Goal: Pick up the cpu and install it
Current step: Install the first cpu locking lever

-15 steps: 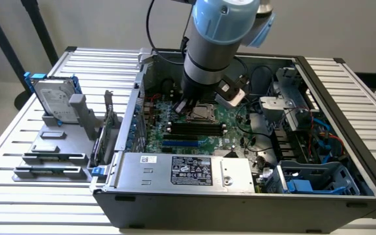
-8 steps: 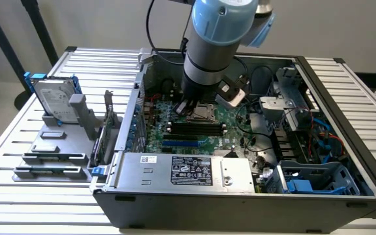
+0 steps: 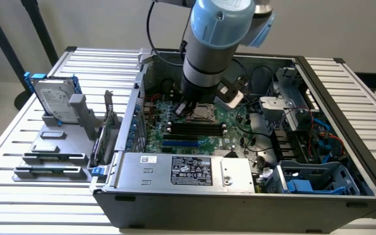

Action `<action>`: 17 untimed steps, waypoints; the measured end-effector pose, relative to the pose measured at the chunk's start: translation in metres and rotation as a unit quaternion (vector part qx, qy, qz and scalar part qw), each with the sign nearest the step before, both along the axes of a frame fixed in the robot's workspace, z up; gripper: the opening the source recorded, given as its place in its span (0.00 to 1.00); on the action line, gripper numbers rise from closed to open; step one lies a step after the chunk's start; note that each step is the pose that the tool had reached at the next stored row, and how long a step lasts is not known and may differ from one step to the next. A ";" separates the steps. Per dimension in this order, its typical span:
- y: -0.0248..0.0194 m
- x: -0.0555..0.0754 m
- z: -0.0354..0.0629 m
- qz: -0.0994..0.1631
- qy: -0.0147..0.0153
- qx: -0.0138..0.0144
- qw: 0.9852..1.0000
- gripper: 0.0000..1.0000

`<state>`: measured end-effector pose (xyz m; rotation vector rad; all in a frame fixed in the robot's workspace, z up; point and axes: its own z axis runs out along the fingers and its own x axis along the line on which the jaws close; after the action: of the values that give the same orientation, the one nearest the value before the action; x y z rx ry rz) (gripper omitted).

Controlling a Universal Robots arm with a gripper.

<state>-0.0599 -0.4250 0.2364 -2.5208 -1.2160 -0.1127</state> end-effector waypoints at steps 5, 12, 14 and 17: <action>0.0054 -0.003 -0.0064 0.000 0.000 0.000 1.000 0.11; 0.0109 -0.009 -0.0164 0.000 -0.001 0.000 1.000 0.11; 0.0110 -0.009 -0.0181 0.000 0.000 -0.001 1.000 0.11; 0.0113 -0.010 -0.0202 0.000 -0.001 -0.002 1.000 0.11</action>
<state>-0.0694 -0.4137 0.2163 -2.5247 -1.2182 -0.1130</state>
